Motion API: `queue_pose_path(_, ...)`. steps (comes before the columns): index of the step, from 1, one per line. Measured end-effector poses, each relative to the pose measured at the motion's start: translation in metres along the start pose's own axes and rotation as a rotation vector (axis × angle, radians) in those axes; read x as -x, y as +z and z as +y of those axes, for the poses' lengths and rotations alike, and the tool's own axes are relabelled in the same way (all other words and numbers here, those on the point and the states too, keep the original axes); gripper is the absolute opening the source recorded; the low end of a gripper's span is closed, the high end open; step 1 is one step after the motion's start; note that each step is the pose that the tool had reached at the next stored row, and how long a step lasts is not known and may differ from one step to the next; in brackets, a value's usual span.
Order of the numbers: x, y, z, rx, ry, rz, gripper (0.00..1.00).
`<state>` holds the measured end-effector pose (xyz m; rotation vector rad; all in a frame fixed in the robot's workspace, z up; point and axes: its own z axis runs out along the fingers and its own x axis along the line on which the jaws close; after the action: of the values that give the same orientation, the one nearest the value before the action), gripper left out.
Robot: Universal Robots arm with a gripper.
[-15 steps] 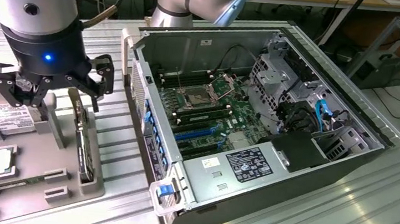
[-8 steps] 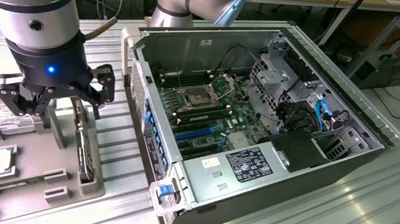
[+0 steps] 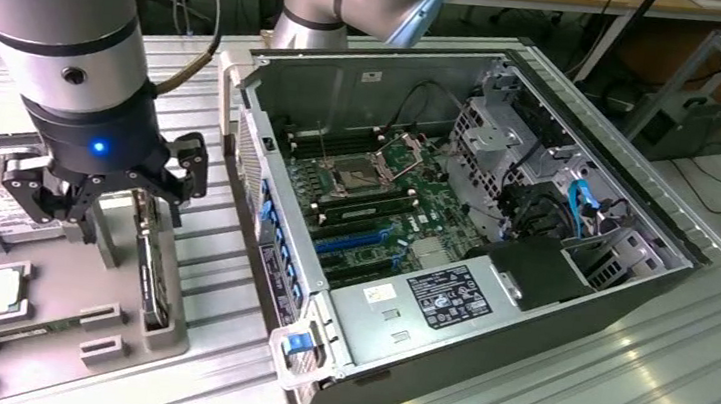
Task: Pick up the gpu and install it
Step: 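Pick up the gpu and move the gpu toward the slot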
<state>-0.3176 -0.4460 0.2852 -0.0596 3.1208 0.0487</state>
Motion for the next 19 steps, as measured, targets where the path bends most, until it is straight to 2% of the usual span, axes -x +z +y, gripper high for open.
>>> queue_pose_path(6,0.0,0.0144,-0.0004,-0.0001,0.0,0.0,0.78)
queue_pose_path(10,0.0,0.0276,-0.0008,-0.0001,0.0,0.0,0.78)
queue_pose_path(19,0.0,0.0472,-0.0018,-0.0001,0.0,-0.0001,0.78)
